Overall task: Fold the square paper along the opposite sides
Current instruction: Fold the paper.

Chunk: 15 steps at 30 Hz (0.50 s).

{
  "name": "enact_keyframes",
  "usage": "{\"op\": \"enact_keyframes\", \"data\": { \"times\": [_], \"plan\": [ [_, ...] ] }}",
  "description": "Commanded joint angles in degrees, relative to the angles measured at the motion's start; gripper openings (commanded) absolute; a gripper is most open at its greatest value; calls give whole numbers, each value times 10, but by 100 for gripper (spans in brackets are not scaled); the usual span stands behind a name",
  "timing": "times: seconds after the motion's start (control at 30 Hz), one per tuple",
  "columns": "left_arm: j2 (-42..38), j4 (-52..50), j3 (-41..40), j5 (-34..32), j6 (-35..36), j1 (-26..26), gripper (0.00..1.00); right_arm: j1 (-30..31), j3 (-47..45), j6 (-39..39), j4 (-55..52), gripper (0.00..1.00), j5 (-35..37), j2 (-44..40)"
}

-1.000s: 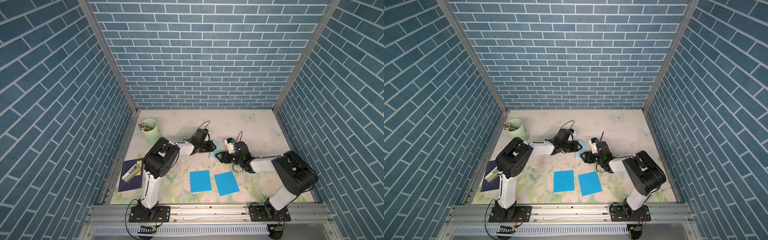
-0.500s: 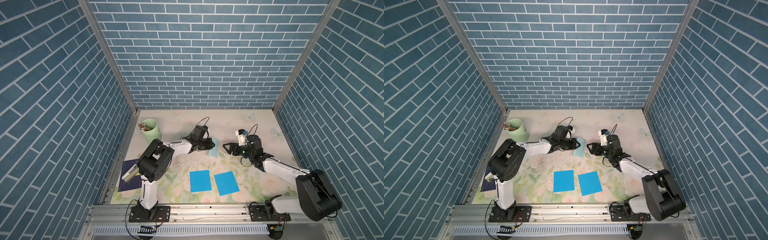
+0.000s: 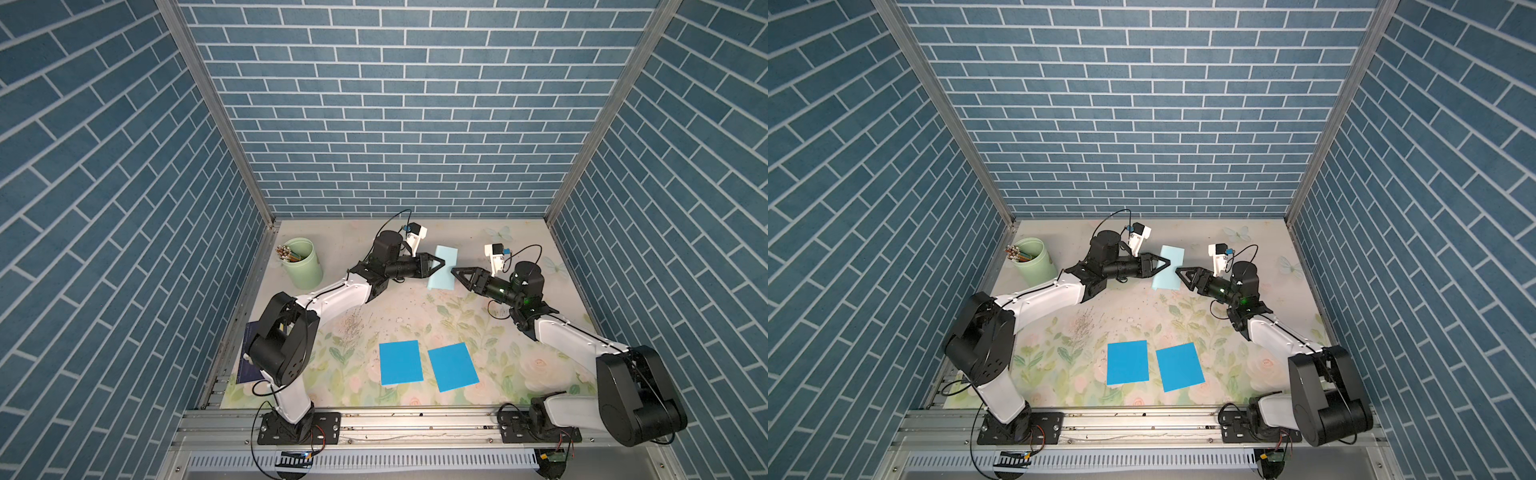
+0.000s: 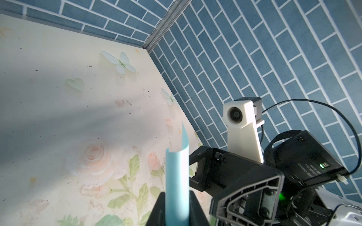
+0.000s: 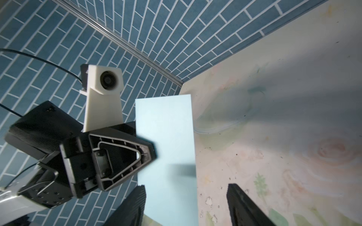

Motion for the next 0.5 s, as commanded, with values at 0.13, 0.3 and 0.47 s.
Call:
{"op": "enact_keyframes", "data": {
  "times": [0.13,0.3,0.47],
  "plan": [
    [-25,44,-16,25,-20,3,21,0,11,54,97,55,-42,22],
    [-30,42,-19,24,-18,3,21,0,15,52,99,32,-42,22],
    [-35,38,-24,14,-10,4,21,-1,22,34,80,0,-39,10]
  ]
}}
